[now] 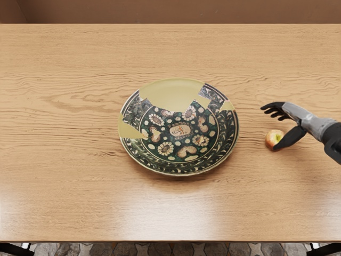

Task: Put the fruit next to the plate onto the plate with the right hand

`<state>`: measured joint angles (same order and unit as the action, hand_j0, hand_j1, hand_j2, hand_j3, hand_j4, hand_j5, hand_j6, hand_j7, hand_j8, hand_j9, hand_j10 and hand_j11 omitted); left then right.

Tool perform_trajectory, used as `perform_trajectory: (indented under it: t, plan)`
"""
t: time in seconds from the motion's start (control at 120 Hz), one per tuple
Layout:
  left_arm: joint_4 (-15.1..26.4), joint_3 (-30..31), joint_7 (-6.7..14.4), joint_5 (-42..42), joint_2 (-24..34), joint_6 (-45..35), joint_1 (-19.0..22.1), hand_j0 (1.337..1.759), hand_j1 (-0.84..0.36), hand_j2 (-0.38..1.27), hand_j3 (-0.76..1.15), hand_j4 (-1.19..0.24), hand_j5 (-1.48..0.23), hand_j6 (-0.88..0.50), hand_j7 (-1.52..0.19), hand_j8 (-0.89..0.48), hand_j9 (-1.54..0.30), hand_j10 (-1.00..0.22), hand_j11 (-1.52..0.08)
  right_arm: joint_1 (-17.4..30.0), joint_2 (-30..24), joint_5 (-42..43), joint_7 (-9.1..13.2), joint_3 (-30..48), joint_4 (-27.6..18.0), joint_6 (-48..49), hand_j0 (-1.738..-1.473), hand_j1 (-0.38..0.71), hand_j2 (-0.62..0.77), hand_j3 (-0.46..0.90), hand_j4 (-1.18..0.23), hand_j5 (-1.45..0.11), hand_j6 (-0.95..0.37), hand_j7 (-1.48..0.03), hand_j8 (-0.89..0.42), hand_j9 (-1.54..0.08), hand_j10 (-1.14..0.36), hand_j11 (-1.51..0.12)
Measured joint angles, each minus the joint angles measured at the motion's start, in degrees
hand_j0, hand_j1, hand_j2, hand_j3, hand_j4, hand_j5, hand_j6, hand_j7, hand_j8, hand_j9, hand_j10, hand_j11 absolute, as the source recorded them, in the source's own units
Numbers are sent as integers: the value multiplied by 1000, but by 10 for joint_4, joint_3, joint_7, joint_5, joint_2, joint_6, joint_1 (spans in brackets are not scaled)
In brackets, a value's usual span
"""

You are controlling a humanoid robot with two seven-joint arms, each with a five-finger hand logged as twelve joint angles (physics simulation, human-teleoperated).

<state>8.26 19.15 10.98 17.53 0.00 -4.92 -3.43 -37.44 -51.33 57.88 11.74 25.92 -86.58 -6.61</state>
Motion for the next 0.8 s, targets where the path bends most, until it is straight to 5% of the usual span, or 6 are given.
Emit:
perform_trajectory:
  t: [0.258,0.475,0.8]
  plan:
    - [0,0,0,0,0,0,0,1658,58,49,0,-243,-316,-244,-316,-244,-316,-243,-316,15,-1,7,-13,0,1,-5,-1658,2,-54,0,-301,-385,-303,-384,-302,-385,-300,-385]
    - [0,0,0,0,0,0,0,1658,58,49,0,-243,-316,-244,-316,-244,-316,-243,-316,31,-5,24,-58,0,5,-31,-1658,49,-56,0,-340,-436,-342,-435,-340,-436,-339,-436]
    - [0,0,0,0,0,0,0,1658,58,49,0,-243,-316,-244,-316,-244,-316,-243,-316,46,-8,34,-76,-12,5,-36,-1658,171,-216,0,-346,-465,-356,-454,-345,-468,-343,-469]
